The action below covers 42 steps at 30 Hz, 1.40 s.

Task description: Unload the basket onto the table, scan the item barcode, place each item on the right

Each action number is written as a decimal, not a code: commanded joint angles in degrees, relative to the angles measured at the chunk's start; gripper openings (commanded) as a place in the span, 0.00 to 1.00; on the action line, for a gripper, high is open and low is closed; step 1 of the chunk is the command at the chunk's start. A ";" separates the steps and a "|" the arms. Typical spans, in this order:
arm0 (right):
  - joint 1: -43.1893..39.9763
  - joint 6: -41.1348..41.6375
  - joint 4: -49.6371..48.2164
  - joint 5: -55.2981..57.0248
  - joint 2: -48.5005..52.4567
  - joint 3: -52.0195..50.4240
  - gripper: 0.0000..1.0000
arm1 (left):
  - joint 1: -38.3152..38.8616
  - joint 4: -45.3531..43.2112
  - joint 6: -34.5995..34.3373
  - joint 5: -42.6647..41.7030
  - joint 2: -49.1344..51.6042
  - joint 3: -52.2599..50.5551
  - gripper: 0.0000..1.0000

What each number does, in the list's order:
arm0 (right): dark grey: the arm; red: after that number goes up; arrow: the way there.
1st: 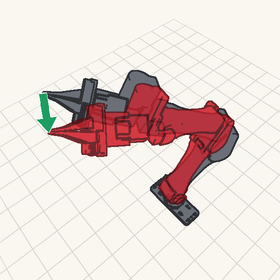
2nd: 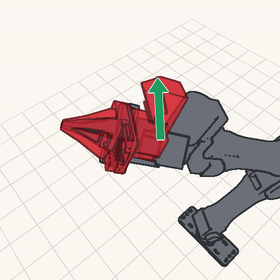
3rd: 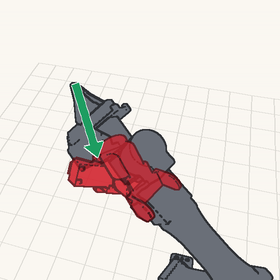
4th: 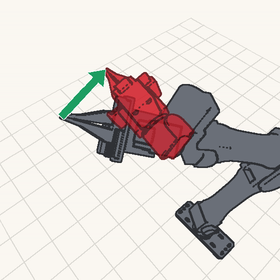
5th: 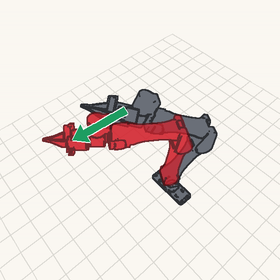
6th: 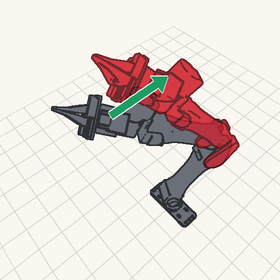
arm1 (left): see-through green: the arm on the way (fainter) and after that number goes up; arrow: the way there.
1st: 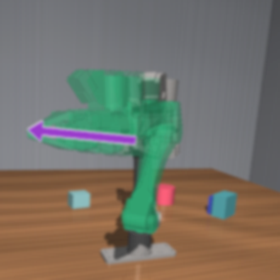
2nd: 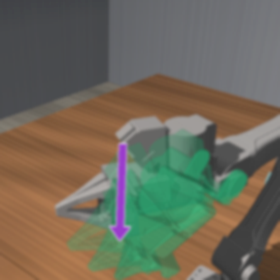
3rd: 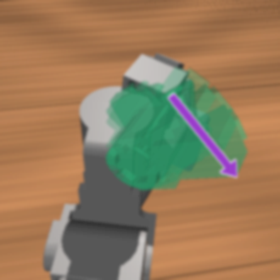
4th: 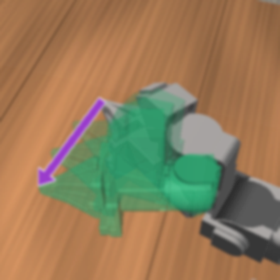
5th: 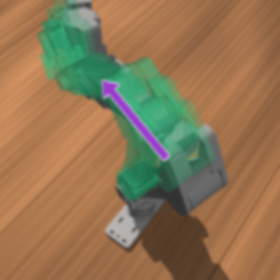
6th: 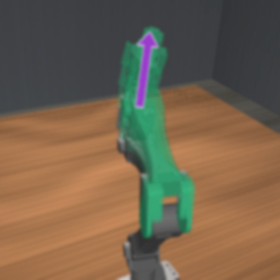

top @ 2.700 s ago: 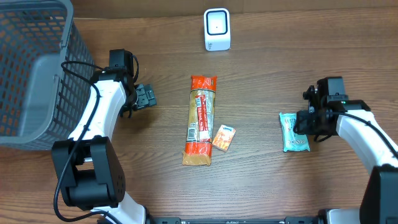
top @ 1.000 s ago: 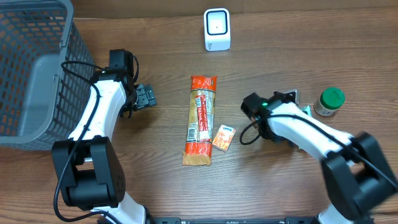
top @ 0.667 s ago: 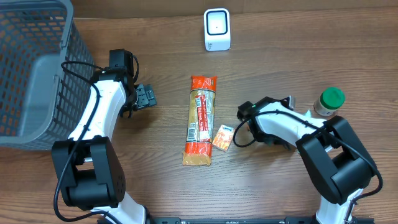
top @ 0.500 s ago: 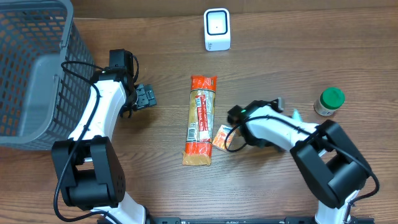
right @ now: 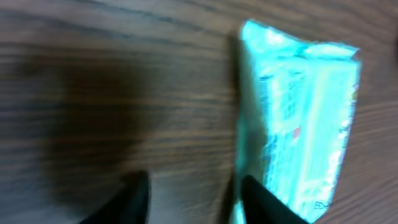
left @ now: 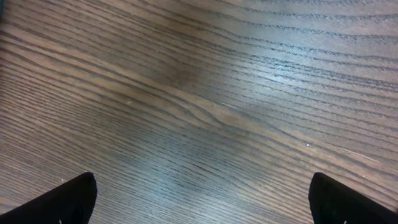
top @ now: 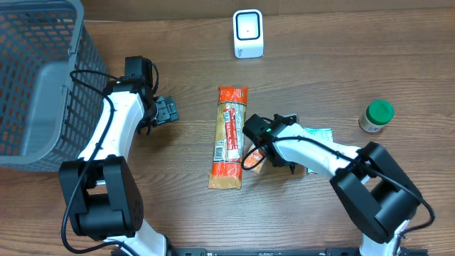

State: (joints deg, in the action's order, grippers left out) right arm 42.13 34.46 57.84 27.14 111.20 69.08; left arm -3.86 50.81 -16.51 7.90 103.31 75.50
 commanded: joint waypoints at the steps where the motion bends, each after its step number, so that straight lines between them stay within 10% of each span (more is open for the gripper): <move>1: -1.40 -3.34 0.26 -4.96 -6.40 2.73 0.64 | -0.26 -0.07 0.24 -0.46 -0.22 -0.07 1.00; 12: -18.58 -11.08 2.25 -18.97 -11.19 2.12 0.81 | -0.26 -0.07 0.24 -0.46 -0.22 -0.07 1.00; 22: -31.95 -11.17 2.78 -19.76 -11.19 -3.63 0.24 | -0.26 -0.07 0.24 -0.46 -0.22 -0.07 1.00; 42: -23.12 -11.13 -9.14 -47.87 -11.17 -17.35 0.33 | -0.26 -0.07 0.24 -0.46 -0.22 -0.07 1.00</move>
State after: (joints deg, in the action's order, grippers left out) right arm 16.64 23.57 49.43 -15.31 99.35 53.47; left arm -3.86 50.81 -16.51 7.90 103.31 75.50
